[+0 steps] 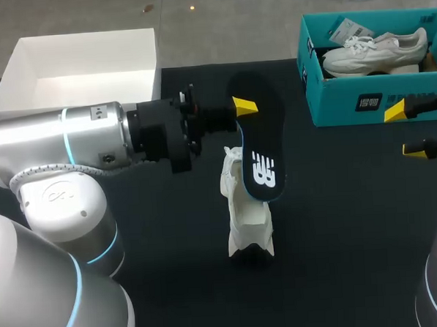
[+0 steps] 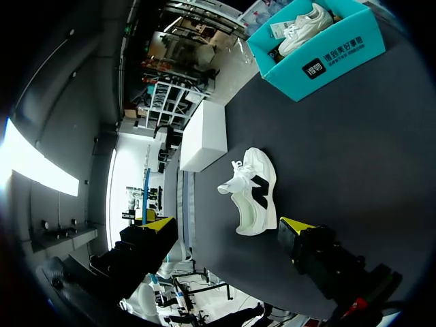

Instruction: Take the shoe out of the shoebox, open the shoe tongue, remove and reinsert the insole, then place the shoe into the shoebox

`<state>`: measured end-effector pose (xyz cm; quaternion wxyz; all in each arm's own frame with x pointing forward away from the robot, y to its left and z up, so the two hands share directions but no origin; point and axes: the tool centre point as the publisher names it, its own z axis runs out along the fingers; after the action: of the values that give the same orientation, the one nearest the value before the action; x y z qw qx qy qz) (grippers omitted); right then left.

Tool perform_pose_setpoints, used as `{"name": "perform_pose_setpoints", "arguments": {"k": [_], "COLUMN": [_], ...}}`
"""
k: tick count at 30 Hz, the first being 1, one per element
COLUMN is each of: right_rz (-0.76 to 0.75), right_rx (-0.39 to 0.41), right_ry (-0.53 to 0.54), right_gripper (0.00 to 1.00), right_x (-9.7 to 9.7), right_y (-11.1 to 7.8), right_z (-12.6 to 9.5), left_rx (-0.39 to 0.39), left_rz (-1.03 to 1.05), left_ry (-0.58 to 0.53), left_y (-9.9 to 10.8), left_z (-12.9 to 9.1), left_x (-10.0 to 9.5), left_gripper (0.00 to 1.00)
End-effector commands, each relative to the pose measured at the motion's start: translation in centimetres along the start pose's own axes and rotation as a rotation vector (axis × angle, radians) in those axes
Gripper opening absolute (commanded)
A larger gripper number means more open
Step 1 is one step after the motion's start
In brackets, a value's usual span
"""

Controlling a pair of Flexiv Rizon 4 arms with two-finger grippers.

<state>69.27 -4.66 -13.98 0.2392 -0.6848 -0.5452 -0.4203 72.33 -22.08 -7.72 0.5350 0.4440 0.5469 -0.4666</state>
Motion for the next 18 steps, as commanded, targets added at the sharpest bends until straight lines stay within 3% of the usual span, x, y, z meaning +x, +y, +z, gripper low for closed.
{"name": "perform_pose_setpoints", "arguments": {"k": [1, 6, 9, 12, 18], "right_rz": [0.002, 0.002, 0.002, 0.002, 0.002], "right_rx": [-0.001, -0.001, -0.001, -0.001, -0.001], "right_ry": [-0.003, -0.003, -0.003, -0.003, -0.003], "right_gripper": [1.00, 1.00, 1.00, 1.00, 1.00], "right_x": [0.0, 0.0, 0.0, 0.0, 0.0], "right_y": [-0.1, -0.1, -0.1, -0.1, -0.1], "right_z": [0.0, 0.0, 0.0, 0.0, 0.0], "left_rx": [-0.004, -0.004, 0.018, 0.097, 0.097], "left_rz": [0.001, 0.001, -0.285, -0.588, -0.588], "left_ry": [0.001, 0.001, 0.019, -0.003, -0.003], "left_y": [-0.1, -0.1, -0.4, -0.8, -0.8], "left_z": [0.1, 0.1, 0.0, -0.9, -0.9], "left_x": [0.0, 0.0, 1.8, 3.3, 3.3], "left_gripper": [0.00, 0.00, 0.00, 0.00, 0.00]}}
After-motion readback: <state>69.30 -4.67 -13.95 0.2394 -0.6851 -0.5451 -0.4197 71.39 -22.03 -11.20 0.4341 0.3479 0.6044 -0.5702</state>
